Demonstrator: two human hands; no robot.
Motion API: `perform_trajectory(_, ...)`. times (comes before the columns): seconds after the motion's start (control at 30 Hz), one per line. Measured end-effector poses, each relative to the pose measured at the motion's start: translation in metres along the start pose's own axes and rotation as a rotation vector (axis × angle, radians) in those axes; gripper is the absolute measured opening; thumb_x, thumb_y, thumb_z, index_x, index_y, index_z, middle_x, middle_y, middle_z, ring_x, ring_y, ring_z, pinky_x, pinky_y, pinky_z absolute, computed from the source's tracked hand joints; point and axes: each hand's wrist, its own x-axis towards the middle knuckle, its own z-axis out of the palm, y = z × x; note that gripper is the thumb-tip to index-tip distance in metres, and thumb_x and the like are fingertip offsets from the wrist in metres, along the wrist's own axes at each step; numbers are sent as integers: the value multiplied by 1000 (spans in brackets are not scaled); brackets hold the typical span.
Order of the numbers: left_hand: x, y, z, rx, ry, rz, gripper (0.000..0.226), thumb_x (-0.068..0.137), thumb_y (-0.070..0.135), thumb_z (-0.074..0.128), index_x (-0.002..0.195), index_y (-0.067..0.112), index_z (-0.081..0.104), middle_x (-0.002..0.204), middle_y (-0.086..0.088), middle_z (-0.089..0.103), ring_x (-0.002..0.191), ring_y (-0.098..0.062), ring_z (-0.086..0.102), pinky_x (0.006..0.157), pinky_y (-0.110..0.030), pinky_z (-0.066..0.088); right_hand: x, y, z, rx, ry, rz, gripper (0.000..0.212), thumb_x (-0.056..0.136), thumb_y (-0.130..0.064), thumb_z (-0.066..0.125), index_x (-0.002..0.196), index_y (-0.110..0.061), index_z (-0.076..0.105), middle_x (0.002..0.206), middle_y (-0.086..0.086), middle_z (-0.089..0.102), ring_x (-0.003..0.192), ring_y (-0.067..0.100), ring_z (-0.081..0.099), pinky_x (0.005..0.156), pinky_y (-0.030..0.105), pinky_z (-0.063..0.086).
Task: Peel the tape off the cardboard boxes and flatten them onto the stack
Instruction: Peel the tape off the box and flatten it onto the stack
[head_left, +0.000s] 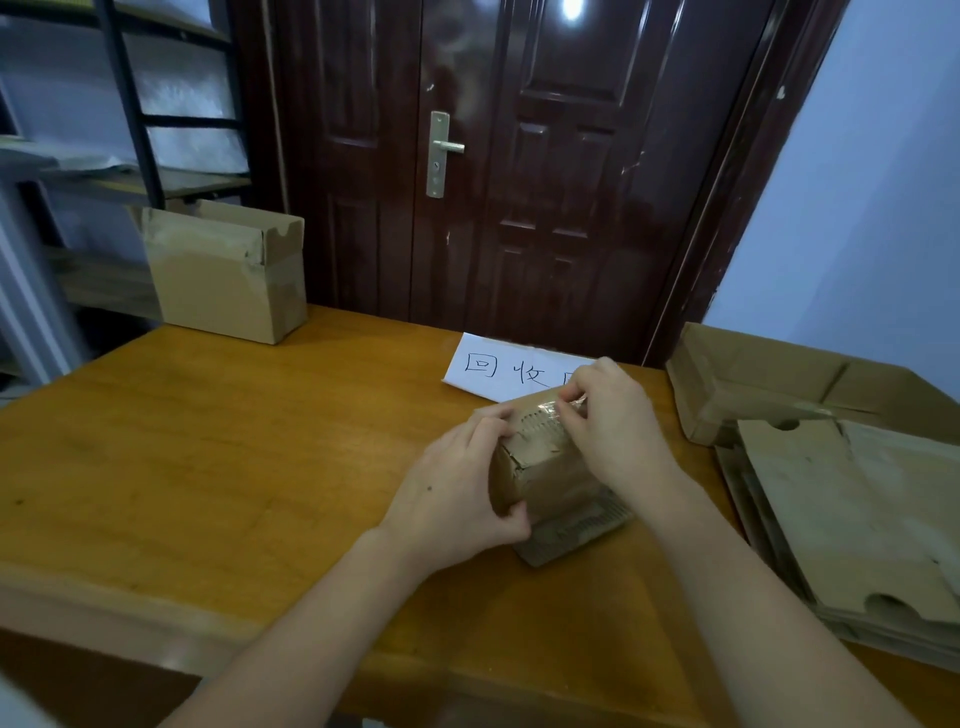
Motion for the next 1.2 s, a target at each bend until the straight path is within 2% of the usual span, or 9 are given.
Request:
perform_trajectory(0.23, 0, -2, -2, -34, -35, -6, 69, 73, 48, 74, 130, 26, 42, 154, 16, 37, 132, -6, 45, 105, -26, 45, -12, 0, 3, 51, -176, -150, 20, 103, -36, 54, 98, -30, 73, 97, -7, 54, 99, 15, 52, 85, 36, 44)
perform_trajectory(0.3, -1, -1, -3, -38, -57, -13, 70, 73, 48, 75, 130, 27, 41, 154, 17, 36, 133, -6, 44, 105, -24, 43, -10, 0, 4, 105, -147, -97, 18, 102, -34, 56, 91, -30, 71, 94, -6, 58, 98, 17, 53, 86, 41, 46)
perform_trajectory(0.43, 5, 4, -5, 143, -66, -38, 67, 72, 61, 66, 126, 31, 41, 141, 15, 47, 126, -10, 45, 113, -31, 37, -8, 4, 8, 129, -102, 67, 30, 93, -39, 70, 121, -27, 72, 113, -4, 60, 118, 17, 43, 98, 33, 42)
perform_trajectory(0.53, 18, 17, -4, 304, 19, -66, 64, 79, 77, 54, 120, 29, 46, 120, 11, 55, 116, -13, 48, 113, -35, 35, -4, 3, 10, 140, -90, 97, 19, 93, -35, 71, 110, -29, 78, 113, -2, 58, 118, 19, 46, 97, 35, 46)
perform_trajectory(0.7, 35, 24, 6, 470, -140, -108, 93, 93, 77, 33, 162, 16, 22, 166, -3, 30, 148, -21, 29, 122, -39, 25, -1, -2, 11, 78, -64, 104, 13, 99, -26, 62, 96, -19, 73, 106, 0, 59, 102, 21, 57, 87, 35, 49)
perform_trajectory(0.83, 37, 20, 6, 532, -166, -81, 95, 91, 80, 25, 162, 17, 24, 163, -2, 35, 145, -21, 33, 119, -38, 29, -2, -1, 5, -72, 37, 55, 10, 101, -20, 58, 103, -14, 66, 108, 1, 55, 97, 17, 55, 78, 27, 44)
perform_trajectory(0.97, 38, 20, 5, 541, -165, -79, 97, 84, 77, 17, 160, 17, 27, 160, -3, 39, 142, -21, 35, 118, -38, 31, -4, -7, 9, -125, -34, -98, 18, 102, -19, 54, 111, -18, 70, 111, 0, 58, 107, 18, 49, 88, 29, 46)
perform_trajectory(1.13, 36, 19, 8, 501, -148, -88, 91, 90, 78, 31, 159, 18, 29, 156, -1, 41, 139, -20, 38, 116, -37, 35, -1, 1, 3, 160, -16, 20, 26, 99, -28, 63, 124, -27, 71, 118, -4, 72, 113, 15, 60, 102, 34, 48)
perform_trajectory(1.2, 37, 19, 9, 497, -156, -95, 89, 93, 77, 38, 159, 18, 28, 158, -1, 39, 141, -20, 36, 116, -38, 34, -1, 6, 5, 57, -11, 77, 35, 96, -40, 66, 129, -31, 68, 129, -6, 67, 120, 17, 52, 102, 35, 44)
